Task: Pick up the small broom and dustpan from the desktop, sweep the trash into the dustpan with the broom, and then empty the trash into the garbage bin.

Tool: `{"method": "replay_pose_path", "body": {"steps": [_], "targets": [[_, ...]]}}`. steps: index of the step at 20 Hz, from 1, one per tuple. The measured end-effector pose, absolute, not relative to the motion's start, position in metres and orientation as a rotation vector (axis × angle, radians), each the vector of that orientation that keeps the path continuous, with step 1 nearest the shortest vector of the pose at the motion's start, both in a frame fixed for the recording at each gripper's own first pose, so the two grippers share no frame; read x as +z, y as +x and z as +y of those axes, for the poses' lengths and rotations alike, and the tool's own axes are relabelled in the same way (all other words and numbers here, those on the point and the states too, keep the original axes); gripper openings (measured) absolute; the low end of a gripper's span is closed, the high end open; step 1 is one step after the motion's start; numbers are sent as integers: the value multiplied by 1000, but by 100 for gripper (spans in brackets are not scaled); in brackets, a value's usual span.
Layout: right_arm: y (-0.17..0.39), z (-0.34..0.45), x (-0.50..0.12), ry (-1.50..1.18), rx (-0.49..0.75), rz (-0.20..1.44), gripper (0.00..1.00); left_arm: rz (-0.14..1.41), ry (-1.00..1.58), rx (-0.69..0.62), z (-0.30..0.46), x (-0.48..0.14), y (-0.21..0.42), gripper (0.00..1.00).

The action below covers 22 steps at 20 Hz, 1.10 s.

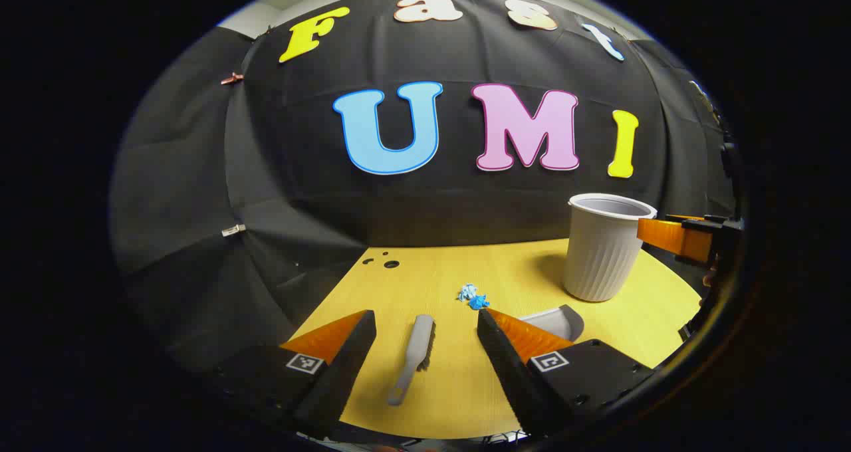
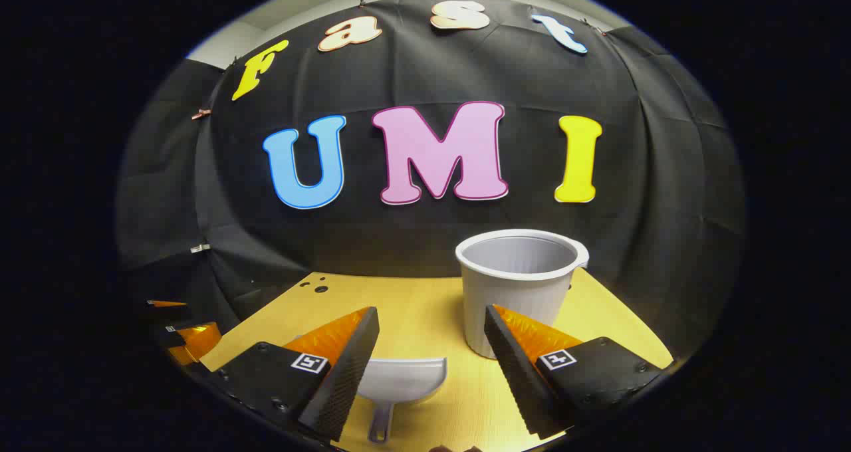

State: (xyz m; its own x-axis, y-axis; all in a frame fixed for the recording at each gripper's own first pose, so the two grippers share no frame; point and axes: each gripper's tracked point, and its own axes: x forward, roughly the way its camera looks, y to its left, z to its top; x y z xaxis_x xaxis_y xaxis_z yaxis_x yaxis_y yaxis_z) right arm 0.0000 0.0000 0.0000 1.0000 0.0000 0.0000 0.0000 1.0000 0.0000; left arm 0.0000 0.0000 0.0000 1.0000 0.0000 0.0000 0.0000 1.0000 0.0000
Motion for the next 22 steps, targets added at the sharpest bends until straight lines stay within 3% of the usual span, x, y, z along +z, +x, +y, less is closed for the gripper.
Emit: {"method": "replay_pose_path", "body": {"steps": [13,22], "targets": [[23,8,-29,-9,53,118,99,111,-47,46,25,-28,30,97],[31,13,-42,-20,15,168,99,263,-45,-34,35,-64,61,97]]}}
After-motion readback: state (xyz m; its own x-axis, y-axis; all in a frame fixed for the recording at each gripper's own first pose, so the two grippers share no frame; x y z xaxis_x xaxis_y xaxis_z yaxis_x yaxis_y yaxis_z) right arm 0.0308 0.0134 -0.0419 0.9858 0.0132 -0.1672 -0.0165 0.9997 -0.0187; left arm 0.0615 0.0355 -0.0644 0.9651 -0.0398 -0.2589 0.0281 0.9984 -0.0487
